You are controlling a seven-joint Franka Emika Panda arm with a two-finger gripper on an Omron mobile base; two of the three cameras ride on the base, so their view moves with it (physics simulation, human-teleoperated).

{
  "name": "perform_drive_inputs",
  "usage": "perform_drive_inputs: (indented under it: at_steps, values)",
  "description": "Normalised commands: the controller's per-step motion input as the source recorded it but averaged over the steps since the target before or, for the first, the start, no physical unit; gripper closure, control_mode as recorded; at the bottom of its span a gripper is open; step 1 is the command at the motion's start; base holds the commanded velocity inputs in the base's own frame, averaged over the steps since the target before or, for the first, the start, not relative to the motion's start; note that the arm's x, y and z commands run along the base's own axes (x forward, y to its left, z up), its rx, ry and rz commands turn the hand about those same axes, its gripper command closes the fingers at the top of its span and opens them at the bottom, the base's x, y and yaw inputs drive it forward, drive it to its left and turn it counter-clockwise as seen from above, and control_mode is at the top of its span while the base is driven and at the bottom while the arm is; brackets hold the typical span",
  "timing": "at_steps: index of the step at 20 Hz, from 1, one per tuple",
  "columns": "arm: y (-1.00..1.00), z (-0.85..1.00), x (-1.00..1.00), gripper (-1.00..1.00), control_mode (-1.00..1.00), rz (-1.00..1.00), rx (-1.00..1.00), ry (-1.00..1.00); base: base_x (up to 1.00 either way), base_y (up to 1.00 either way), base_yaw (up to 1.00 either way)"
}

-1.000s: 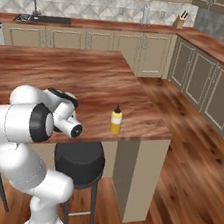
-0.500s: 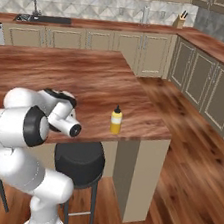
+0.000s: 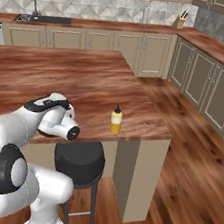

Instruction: The dining table condiment station is running low on mustard. Refill the condiment station by opening the cabinet and taking the mustard from the cabinet and placing it on the dining table.

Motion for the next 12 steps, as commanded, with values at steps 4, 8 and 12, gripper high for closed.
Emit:
perform_drive_inputs:
  at_steps: [4,8,12]
  values:
    - [-0.13,0.65,-0.62,-1.0,-1.0,-0.09,0.0,0.0,0.0,0.0,0.0]
    - [-0.16,0.83,-0.62,-1.0,-1.0,-0.11,0.0,0.0,0.0,0.0,0.0]
    - [-0.21,0.85,-0.65,-1.0,-1.0,-0.1,0.0,0.03,0.0,0.0,0.0]
